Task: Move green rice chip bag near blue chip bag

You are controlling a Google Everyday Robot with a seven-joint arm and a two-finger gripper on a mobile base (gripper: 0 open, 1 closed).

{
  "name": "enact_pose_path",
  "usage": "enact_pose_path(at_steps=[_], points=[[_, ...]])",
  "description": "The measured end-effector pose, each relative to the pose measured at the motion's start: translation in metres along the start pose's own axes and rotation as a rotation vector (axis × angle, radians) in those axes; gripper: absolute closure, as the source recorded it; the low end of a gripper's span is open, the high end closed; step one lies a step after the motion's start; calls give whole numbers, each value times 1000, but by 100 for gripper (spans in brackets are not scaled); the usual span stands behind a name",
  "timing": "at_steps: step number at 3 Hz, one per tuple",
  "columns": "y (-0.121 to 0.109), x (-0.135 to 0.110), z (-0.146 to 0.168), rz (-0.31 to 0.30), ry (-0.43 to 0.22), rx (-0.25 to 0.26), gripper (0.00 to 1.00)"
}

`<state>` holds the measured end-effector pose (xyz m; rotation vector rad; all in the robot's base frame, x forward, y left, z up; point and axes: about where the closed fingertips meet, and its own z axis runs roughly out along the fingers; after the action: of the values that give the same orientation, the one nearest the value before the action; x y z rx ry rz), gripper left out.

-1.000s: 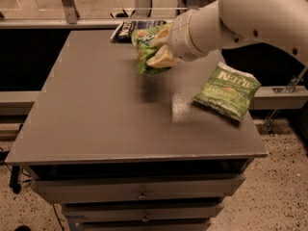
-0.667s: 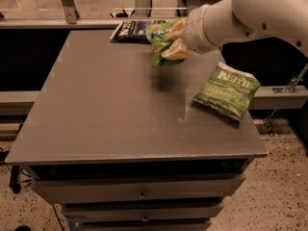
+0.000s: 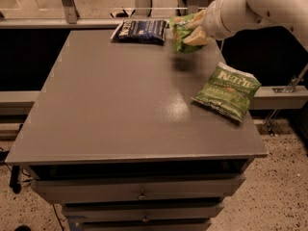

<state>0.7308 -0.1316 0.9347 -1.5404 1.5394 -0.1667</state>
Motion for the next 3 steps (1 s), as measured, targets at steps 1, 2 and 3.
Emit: enact_pose_path(at_steps=[1, 2, 3], points=[[-27, 25, 24, 16, 11, 11, 100], [-40, 36, 53, 33, 2, 9, 100], [-44, 36, 81, 44, -30, -1, 100]])
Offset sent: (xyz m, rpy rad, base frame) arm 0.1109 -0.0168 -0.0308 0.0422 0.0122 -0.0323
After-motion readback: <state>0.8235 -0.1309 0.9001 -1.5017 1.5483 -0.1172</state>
